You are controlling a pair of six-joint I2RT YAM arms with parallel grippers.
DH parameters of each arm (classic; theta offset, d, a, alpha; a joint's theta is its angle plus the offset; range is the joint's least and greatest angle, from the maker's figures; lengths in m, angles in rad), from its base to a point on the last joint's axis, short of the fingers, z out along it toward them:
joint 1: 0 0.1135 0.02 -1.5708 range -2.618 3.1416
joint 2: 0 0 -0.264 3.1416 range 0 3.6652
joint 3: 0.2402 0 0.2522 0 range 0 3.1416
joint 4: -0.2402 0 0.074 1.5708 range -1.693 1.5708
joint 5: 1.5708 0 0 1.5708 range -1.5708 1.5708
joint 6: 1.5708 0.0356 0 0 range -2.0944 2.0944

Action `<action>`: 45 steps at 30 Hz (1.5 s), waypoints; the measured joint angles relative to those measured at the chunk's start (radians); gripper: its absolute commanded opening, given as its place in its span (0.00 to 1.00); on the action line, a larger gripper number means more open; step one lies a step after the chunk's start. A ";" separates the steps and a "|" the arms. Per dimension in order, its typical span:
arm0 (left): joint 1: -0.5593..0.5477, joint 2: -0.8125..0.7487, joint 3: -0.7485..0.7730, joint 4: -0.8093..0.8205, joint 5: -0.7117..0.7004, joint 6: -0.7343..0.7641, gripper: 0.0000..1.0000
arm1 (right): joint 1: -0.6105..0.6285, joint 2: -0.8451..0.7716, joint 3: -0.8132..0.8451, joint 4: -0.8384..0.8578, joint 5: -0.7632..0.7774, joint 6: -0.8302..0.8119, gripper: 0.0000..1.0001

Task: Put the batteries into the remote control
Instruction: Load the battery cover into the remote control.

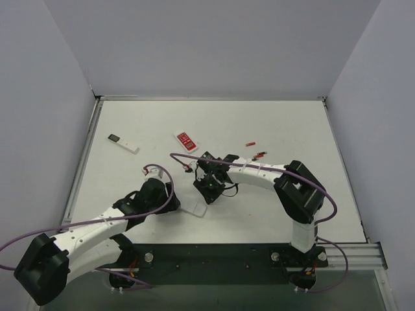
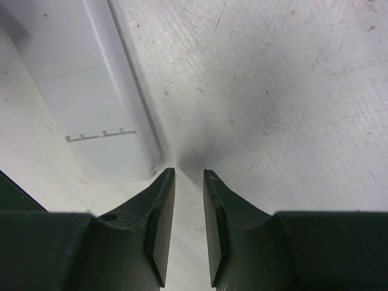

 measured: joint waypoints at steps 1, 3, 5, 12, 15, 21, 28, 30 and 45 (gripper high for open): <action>0.002 0.011 0.000 -0.003 0.003 -0.001 0.69 | 0.000 0.000 0.001 -0.007 0.000 -0.008 0.22; 0.005 0.026 0.000 -0.012 0.005 -0.002 0.69 | 0.001 0.000 0.001 -0.012 0.000 -0.008 0.23; 0.005 0.025 0.000 -0.019 0.006 -0.002 0.70 | 0.001 -0.007 0.000 -0.020 0.005 0.004 0.27; 0.006 -0.013 0.014 -0.038 0.003 0.019 0.69 | -0.002 -0.216 -0.065 -0.006 0.076 0.176 0.57; 0.006 0.011 0.034 -0.029 0.006 0.035 0.69 | -0.002 -0.302 -0.105 0.014 0.092 0.277 0.60; 0.007 0.134 0.074 -0.010 0.011 0.068 0.61 | -0.006 -0.328 -0.205 0.043 0.092 0.433 0.57; 0.007 0.204 0.092 0.008 0.023 0.091 0.55 | -0.006 -0.328 -0.270 0.043 0.090 0.513 0.56; 0.007 0.204 0.092 0.010 0.028 0.093 0.54 | -0.006 -0.328 -0.270 0.050 0.090 0.523 0.55; -0.059 0.160 0.066 0.019 0.152 0.030 0.49 | -0.007 -0.285 -0.270 0.081 0.090 0.563 0.41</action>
